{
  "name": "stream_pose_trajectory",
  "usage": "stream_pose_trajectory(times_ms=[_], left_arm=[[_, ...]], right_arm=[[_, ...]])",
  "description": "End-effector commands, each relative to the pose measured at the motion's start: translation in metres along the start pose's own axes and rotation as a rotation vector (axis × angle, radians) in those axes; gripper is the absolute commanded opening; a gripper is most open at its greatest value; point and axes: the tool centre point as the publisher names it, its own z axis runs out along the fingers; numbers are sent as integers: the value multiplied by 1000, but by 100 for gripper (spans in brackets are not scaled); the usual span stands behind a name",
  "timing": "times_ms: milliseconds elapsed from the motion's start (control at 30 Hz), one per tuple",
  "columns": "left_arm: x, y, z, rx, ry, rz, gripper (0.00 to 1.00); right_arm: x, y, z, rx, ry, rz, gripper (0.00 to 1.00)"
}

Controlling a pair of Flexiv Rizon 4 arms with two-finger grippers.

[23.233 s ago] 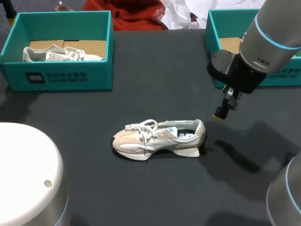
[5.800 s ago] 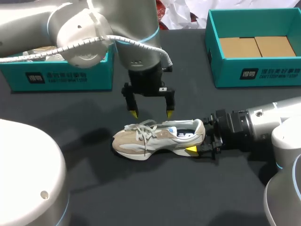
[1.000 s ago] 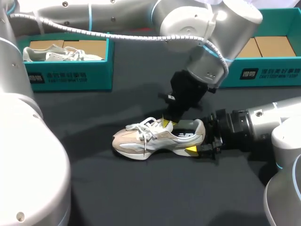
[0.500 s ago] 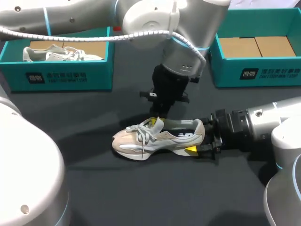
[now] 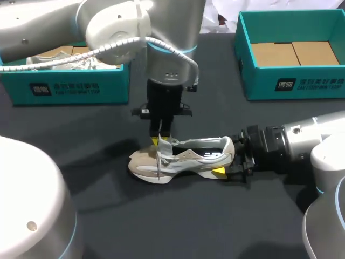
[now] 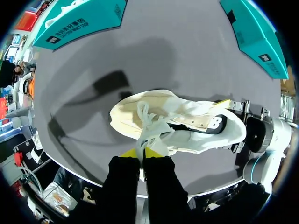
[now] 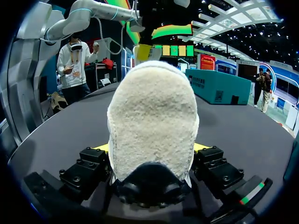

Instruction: Take the shoe out of the shoebox, open the shoe tongue, remove and reinsert the insole, then place the shoe into the shoebox

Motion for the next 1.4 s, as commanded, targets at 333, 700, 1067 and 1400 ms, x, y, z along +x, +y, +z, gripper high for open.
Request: stream_pose_trajectory(times_ms=[333,700,1067,1400], left_arm=[[-30,3,32,-28,321,-40,0],[-34,-1,54,-71,265,-70,0],[-35,-14,66,-47,149,-107,0],[-37,-23,76,-52,70,-140,0]], right_arm=[[-1,-1,3,4,-2,1,0],[-1,-1,3,4,-2,1,0],[-1,-1,3,4,-2,1,0],[-1,-1,3,4,-2,1,0]])
